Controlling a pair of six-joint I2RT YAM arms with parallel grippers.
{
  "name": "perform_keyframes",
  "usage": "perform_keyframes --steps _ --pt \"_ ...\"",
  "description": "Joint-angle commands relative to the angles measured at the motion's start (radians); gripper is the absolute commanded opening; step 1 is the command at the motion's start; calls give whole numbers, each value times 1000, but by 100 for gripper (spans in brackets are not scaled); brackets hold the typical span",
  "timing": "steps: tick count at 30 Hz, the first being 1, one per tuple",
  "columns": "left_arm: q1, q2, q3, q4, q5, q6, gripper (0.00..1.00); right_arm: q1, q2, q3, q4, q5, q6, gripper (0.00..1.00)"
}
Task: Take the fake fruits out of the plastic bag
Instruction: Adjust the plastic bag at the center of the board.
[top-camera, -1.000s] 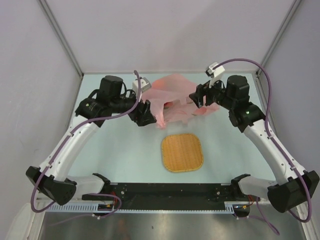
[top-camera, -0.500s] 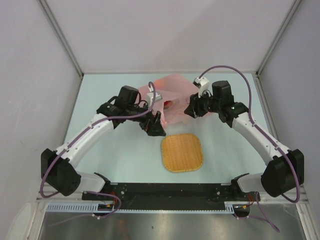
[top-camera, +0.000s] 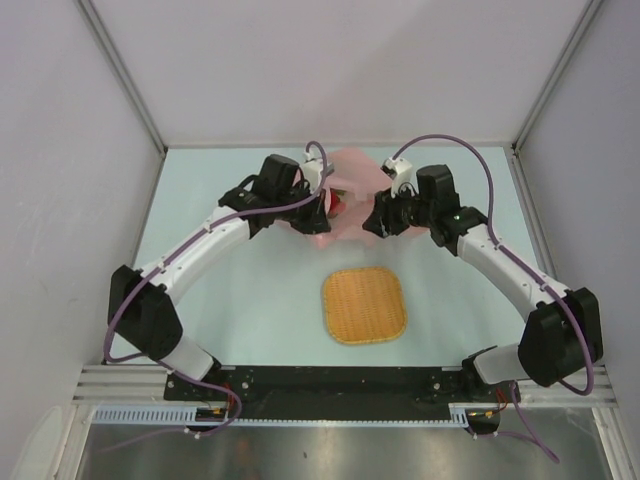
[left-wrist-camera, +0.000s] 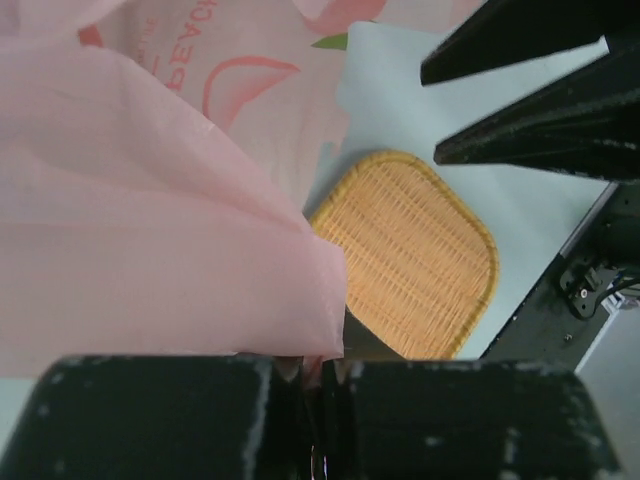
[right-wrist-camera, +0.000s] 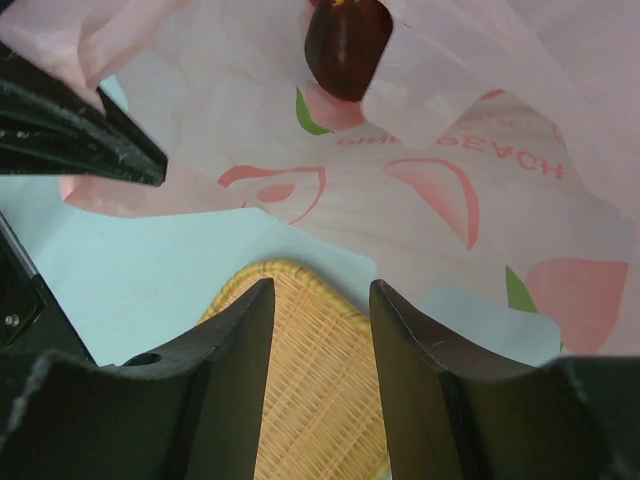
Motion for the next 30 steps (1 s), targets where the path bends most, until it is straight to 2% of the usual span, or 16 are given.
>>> perform_keyframes --steps 1,5,10,14,18,20,22,25,28,30 --pt "-1 -158 -75 -22 80 49 0 37 14 5 110 40 -12 47" --pt "3 -287 -131 -74 250 117 0 130 72 5 173 81 -59 45" --pt "10 -412 -171 -184 174 279 0 247 204 5 262 147 -56 44" --pt "74 -433 -253 -143 128 257 2 300 269 42 279 150 -82 42" --pt "150 -407 -306 -97 94 186 1 266 244 120 68 5 -170 32" --pt "170 -401 -326 -79 105 164 0 223 192 123 23 -130 -197 31" --pt "173 -401 -349 -62 109 155 0 169 158 123 8 -198 -213 34" --pt "177 -409 -363 -53 129 147 0 169 135 121 24 -152 -229 35" --pt "183 -421 -350 -54 143 125 0 224 193 121 96 -51 -231 27" --pt "187 -423 -343 -48 152 120 0 246 259 129 167 -48 -216 24"
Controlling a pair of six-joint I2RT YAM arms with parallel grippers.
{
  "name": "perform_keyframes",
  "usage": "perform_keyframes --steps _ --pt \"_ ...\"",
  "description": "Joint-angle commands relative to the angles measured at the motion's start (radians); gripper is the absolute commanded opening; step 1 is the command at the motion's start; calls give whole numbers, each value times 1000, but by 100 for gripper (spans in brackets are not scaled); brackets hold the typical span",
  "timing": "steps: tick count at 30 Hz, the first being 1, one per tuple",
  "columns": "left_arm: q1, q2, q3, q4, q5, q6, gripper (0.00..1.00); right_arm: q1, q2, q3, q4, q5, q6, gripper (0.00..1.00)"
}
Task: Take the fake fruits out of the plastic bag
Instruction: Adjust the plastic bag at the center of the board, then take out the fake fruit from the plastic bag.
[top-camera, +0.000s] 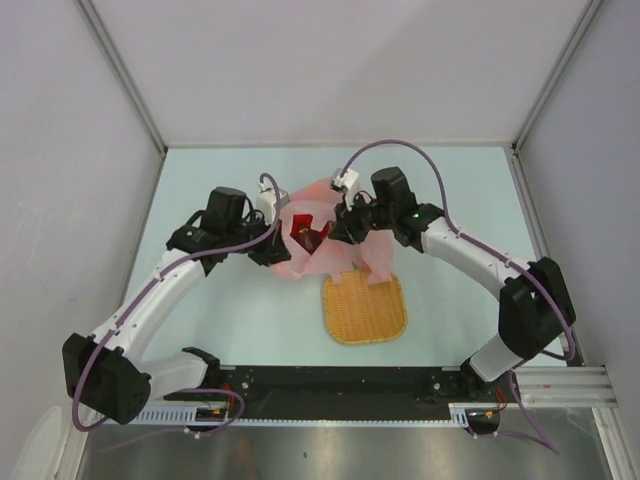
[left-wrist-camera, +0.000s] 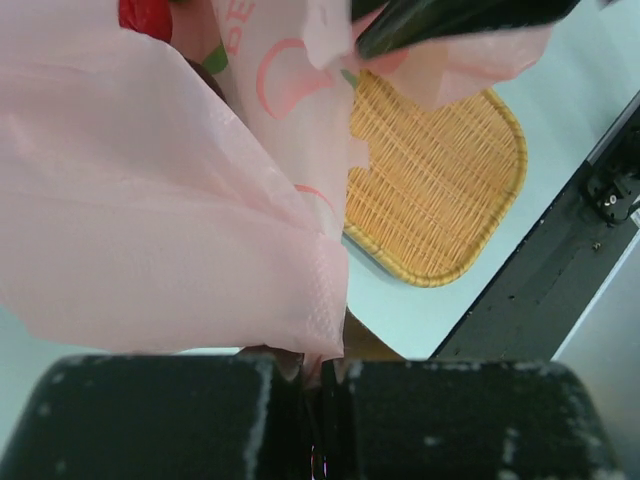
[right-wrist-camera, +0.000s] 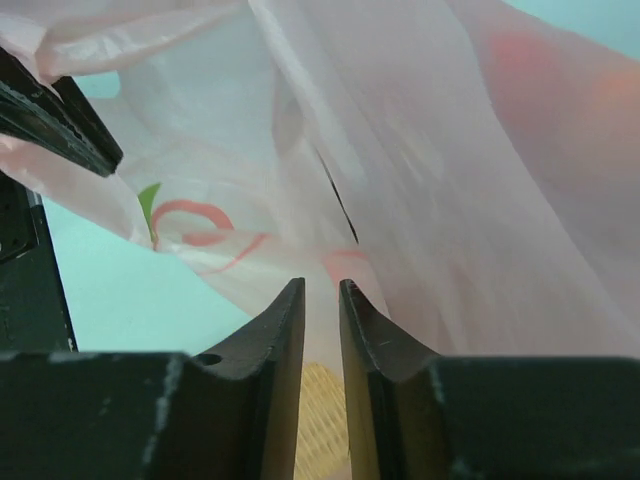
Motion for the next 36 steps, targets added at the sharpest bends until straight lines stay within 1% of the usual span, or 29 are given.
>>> perform_keyframes --steps 1,2,4,6,7,8,9,10,12,14,17,20,21,23,24,26,27,28,29,31,34,35,36 --pt "14 -23 19 49 37 -40 0 85 104 32 114 36 -8 23" --pt "14 -17 19 54 34 -43 0 98 124 33 159 36 -2 23" --pt "20 7 31 63 35 -53 0 142 182 35 189 62 -14 21" --pt "20 24 61 61 38 -53 0 173 248 35 189 122 -36 21" --pt "20 31 72 57 37 -53 0 182 268 35 190 177 -48 20" --pt "20 40 83 52 34 -49 0 191 282 40 159 184 -54 17" --pt "20 43 103 47 27 -44 0 191 302 52 120 174 -62 12" --pt "20 44 111 44 21 -34 0 193 306 59 27 136 -83 9" --pt "20 46 124 43 3 -23 0 185 308 67 -42 99 -103 3" --pt "20 43 123 46 -2 -17 0 155 291 69 -61 96 -106 3" --pt "22 34 109 47 0 -20 0 96 262 75 12 76 -51 5" --pt "22 20 76 34 0 -27 0 76 270 104 89 99 -10 20" --pt "22 11 63 34 3 -29 0 72 279 113 106 114 -2 27" --pt "22 -2 28 35 9 -35 0 72 318 159 132 128 16 35" --pt "22 -11 19 35 12 -37 0 75 335 174 138 136 33 43" --pt "22 -18 3 31 15 -32 0 79 374 214 157 141 46 53" --pt "22 -19 5 26 14 -26 0 87 385 224 161 142 50 60" --pt "22 -20 5 23 12 -21 0 92 397 234 163 139 50 61" --pt "22 -20 8 18 6 -20 0 95 420 260 160 136 50 66" --pt "22 -22 9 15 0 -18 0 108 449 283 145 136 41 70" --pt "26 -26 11 20 0 -17 0 121 512 340 100 180 44 74" --pt "26 -26 13 18 3 -17 0 118 524 348 95 181 49 79" --pt "30 -26 14 15 1 -18 0 121 535 354 92 181 52 81"
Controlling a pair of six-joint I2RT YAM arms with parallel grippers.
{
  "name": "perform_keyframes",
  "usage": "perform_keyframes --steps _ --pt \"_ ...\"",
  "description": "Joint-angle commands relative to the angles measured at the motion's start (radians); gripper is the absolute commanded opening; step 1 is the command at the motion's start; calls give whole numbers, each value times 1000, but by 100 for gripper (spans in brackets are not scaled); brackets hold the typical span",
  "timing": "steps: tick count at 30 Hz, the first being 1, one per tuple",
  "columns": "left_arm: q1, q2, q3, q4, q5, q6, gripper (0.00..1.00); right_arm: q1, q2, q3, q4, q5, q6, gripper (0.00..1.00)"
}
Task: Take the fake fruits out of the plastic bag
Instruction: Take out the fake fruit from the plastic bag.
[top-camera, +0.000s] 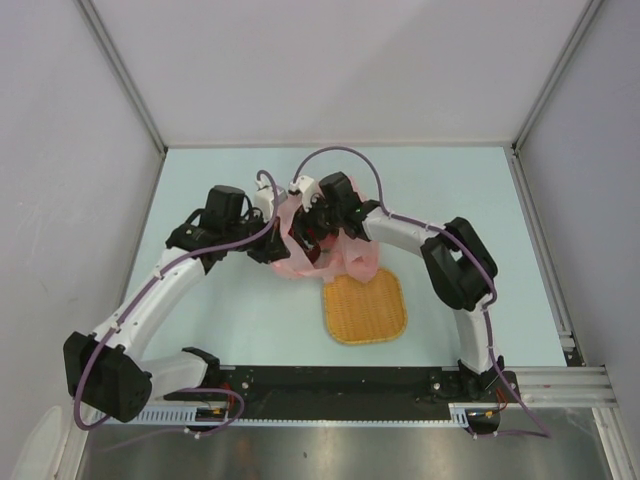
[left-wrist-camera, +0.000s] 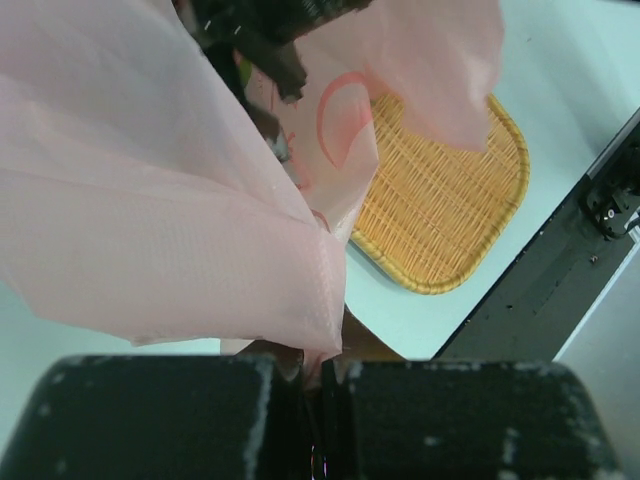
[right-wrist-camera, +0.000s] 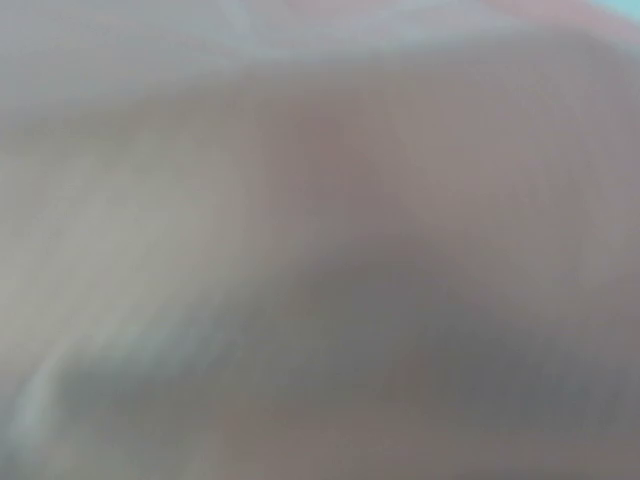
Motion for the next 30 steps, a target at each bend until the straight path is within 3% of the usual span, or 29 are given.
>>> perform_keyframes --steps 1,5,7,8,11,13,20,26,30 --pt "14 -35 8 2 7 16 0 10 59 58 -34 29 12 83" --pt "18 -38 6 3 7 16 0 23 59 61 -79 52 -10 89" --pt "18 -37 2 16 10 16 0 30 58 61 -106 102 -17 87" --pt "20 -34 -1 20 8 16 0 29 53 62 -113 119 -25 72" --pt "20 -25 -6 40 13 10 0 14 9 56 -106 88 -36 44" --pt "22 -9 -6 54 22 4 0 4 -45 59 -89 66 -47 38" --pt "22 75 0 134 40 -35 0 -72 -241 64 -170 -115 -25 37" --pt "22 152 26 243 19 -105 0 -109 -395 -20 -360 -249 -200 34" --pt "22 210 88 247 17 -124 0 -132 -506 -203 -464 -293 -384 34"
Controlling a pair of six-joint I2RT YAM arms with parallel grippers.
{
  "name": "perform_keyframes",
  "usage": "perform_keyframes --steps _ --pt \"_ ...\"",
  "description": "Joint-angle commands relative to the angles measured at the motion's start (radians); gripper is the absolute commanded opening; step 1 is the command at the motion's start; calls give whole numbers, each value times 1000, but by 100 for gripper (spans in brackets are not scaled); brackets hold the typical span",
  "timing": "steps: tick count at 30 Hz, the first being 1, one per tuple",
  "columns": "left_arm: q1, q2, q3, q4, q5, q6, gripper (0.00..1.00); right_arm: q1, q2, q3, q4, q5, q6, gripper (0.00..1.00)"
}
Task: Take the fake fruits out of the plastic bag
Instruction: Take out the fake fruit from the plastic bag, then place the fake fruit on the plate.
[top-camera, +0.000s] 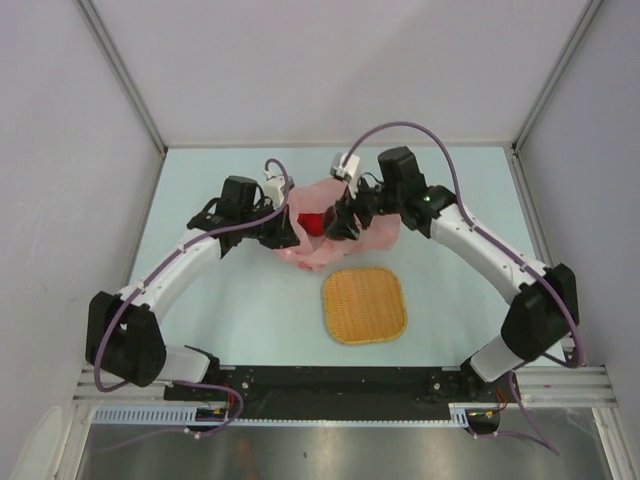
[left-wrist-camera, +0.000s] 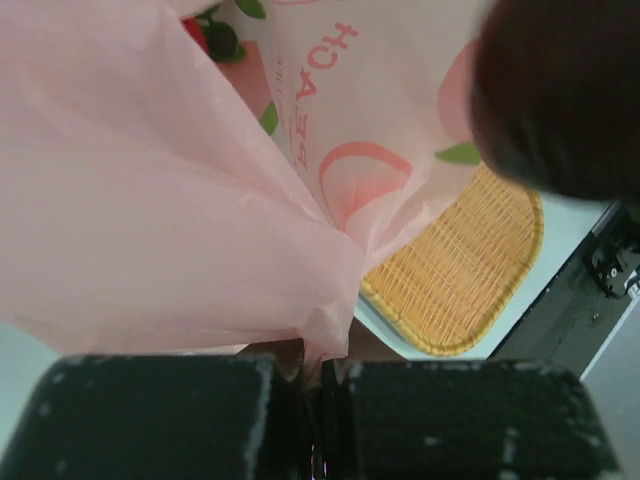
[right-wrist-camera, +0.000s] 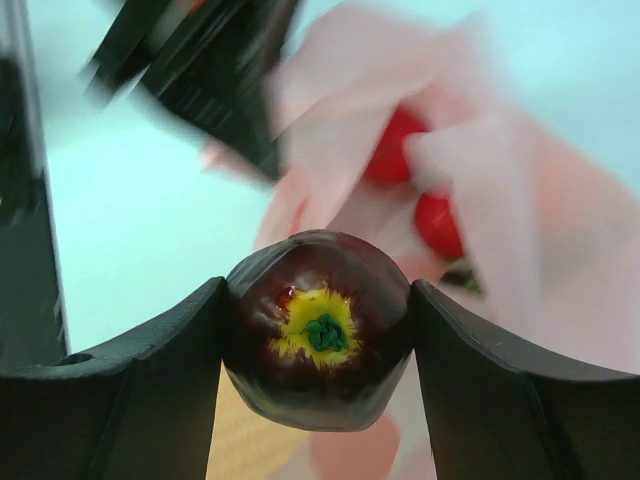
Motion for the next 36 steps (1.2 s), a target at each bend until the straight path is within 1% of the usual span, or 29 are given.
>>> perform_keyframes --steps 1,4,7,11,13,17,19,21,24,27,29,30,32,36 --pt "7 51 102 69 10 -62 0 -21 -83 -167 -207 -93 -247 33" --pt "7 83 134 83 11 -74 0 -49 -118 -242 -251 -119 -309 33" --pt "7 105 153 86 2 -74 0 -64 -127 -262 -339 -144 -408 32" --pt "7 114 165 84 -1 -72 0 -63 -129 -288 -504 -156 -578 31" --pt "7 114 166 81 -4 -71 0 -69 -131 -302 -520 -150 -589 31" --pt "7 114 163 78 -7 -69 0 -81 -120 -310 -590 -141 -671 31" --pt "7 117 175 80 -13 -62 0 -73 -121 -310 -592 -147 -688 31" --pt "7 128 203 78 -13 -49 0 -52 -109 -310 -569 -161 -665 31" --pt "7 155 254 75 -7 -40 0 -2 -68 -310 -439 -174 -590 31" --pt "7 186 310 65 -10 -33 0 34 -17 -311 -361 -156 -550 31" --pt "7 197 338 60 -16 -29 0 37 9 -316 -321 -126 -519 29" --pt "7 197 343 61 -18 -29 0 31 23 -334 -260 -84 -498 29" --pt "7 186 338 61 -16 -26 0 -3 24 -357 -207 -53 -473 28" --pt "7 149 303 66 -21 -19 0 -43 32 -365 -132 -38 -445 30"
